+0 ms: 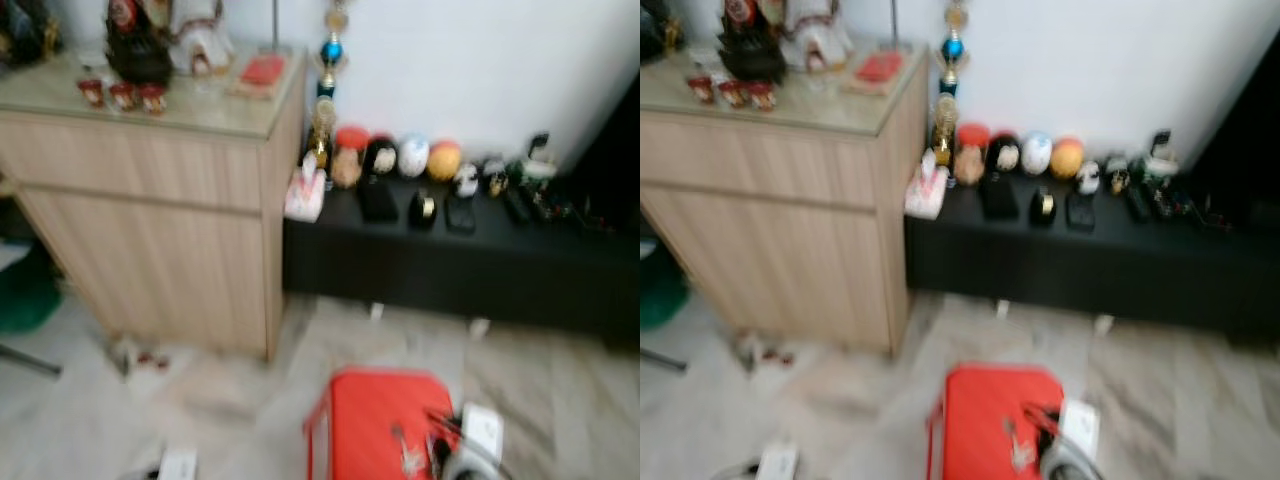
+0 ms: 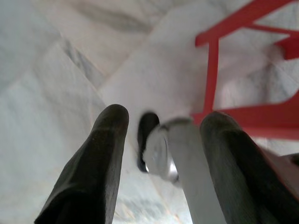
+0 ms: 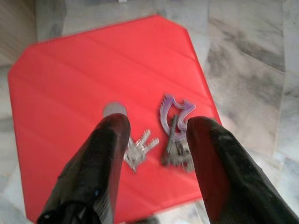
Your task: Hang keys on a hook
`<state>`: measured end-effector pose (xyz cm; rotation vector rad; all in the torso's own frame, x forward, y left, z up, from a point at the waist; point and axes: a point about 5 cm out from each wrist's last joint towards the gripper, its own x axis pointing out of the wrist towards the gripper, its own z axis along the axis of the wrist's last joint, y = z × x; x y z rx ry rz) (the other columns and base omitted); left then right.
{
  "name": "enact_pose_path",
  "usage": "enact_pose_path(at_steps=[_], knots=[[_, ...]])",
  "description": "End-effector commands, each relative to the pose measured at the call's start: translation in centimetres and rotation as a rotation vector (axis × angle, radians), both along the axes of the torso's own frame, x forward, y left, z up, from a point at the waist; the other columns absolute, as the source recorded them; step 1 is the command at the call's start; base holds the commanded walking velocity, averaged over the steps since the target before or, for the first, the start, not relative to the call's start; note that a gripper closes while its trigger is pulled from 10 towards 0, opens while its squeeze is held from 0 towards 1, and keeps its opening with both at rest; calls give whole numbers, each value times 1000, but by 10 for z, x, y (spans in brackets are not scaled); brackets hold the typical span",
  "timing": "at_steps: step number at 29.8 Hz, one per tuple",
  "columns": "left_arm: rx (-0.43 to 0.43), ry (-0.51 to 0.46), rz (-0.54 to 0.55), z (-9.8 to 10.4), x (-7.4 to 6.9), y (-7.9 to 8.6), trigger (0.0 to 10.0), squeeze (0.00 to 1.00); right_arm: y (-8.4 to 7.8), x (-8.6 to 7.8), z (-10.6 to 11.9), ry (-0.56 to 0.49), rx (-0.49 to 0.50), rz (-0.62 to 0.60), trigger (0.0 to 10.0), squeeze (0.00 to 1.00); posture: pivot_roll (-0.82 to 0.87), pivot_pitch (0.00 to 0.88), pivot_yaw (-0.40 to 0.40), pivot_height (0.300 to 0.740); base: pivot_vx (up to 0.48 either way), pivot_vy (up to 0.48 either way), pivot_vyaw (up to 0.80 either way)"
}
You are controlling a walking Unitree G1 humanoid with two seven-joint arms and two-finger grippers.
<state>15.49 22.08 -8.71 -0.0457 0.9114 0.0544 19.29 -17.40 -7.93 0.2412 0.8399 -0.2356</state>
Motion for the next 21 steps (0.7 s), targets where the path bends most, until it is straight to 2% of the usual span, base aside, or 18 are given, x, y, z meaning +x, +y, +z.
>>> enact_pose_path(at_steps=[1,10,16,21], knots=[[-24,29,1,-5,-7,-8,10000,0,-10,-7,-2,18,-19,-19,10000,0,123,0,-81,740,0,0,0],[-24,27,1,-5,-7,-8,10000,0,-10,-5,-1,2,-30,-4,10000,0,121,0,-80,740,0,0,0],[-23,26,3,-5,-8,-7,10000,0,-11,0,3,-34,-83,85,10000,0,121,0,-82,740,0,0,0],[-21,27,2,-5,-8,-7,10000,0,-9,7,9,-104,-134,229,10000,0,113,0,-84,740,0,0,0]])
